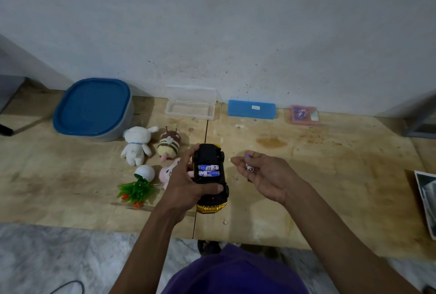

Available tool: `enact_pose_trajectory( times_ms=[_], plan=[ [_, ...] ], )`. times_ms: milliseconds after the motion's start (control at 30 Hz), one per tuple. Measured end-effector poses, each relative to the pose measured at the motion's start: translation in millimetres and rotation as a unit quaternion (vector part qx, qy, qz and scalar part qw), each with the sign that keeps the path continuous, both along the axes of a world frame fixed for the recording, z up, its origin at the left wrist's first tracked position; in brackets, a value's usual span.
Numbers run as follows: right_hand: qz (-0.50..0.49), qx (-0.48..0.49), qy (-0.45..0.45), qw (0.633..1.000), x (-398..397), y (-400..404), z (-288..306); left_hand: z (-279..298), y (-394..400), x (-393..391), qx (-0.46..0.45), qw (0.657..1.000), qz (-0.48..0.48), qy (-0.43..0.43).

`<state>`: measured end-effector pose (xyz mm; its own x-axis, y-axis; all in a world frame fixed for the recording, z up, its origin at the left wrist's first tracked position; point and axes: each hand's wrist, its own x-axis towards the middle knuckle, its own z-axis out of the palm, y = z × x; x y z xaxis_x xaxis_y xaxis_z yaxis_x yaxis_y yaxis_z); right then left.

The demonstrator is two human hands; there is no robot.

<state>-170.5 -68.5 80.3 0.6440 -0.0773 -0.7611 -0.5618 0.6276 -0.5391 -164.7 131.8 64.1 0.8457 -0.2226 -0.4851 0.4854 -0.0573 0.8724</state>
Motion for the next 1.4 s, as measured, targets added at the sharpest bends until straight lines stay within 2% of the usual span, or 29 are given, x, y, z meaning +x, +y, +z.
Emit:
enact_pose_trajectory(
  times_ms=[100,200,300,433,667,867,1167,1233,1400],
  plan=[
    [0.062,-0.117,-0.043,0.99,-3.7,5.1,8.4,0.5,0.1,1.2,0.004,1.0,0.002,-0.006],
    [0.145,-0.303,-0.109,0.936,-7.1,8.6,13.2,2.8,0.6,2.2,0.002,1.0,-0.004,-0.015],
    [0.208,-0.396,-0.145,0.883,-10.3,13.6,19.0,6.1,0.5,1.6,-0.007,1.0,-0.009,-0.024],
    [0.193,-0.422,-0.185,0.867,-15.6,23.5,26.0,9.2,0.3,0.5,-0.019,0.999,-0.013,-0.035],
    [0.157,-0.455,-0.201,0.853,-21.8,29.7,20.3,15.9,0.5,0.6,-0.031,0.997,-0.016,-0.07],
    [0.085,-0.542,-0.213,0.809,-30.0,40.8,7.4,22.0,-2.2,-1.1,-0.043,0.995,-0.012,-0.087],
    [0.087,-0.558,-0.204,0.8,-32.8,55.0,-6.3,16.4,-1.9,-3.1,-0.026,0.996,0.003,-0.09],
    [0.095,-0.541,-0.194,0.813,-30.8,54.9,-5.2,17.4,-1.9,-3.4,-0.027,0.995,0.004,-0.094],
    [0.088,-0.433,-0.158,0.883,-21.7,52.3,0.7,20.8,-2.8,-6.4,-0.041,0.994,0.006,-0.105]
  ],
)
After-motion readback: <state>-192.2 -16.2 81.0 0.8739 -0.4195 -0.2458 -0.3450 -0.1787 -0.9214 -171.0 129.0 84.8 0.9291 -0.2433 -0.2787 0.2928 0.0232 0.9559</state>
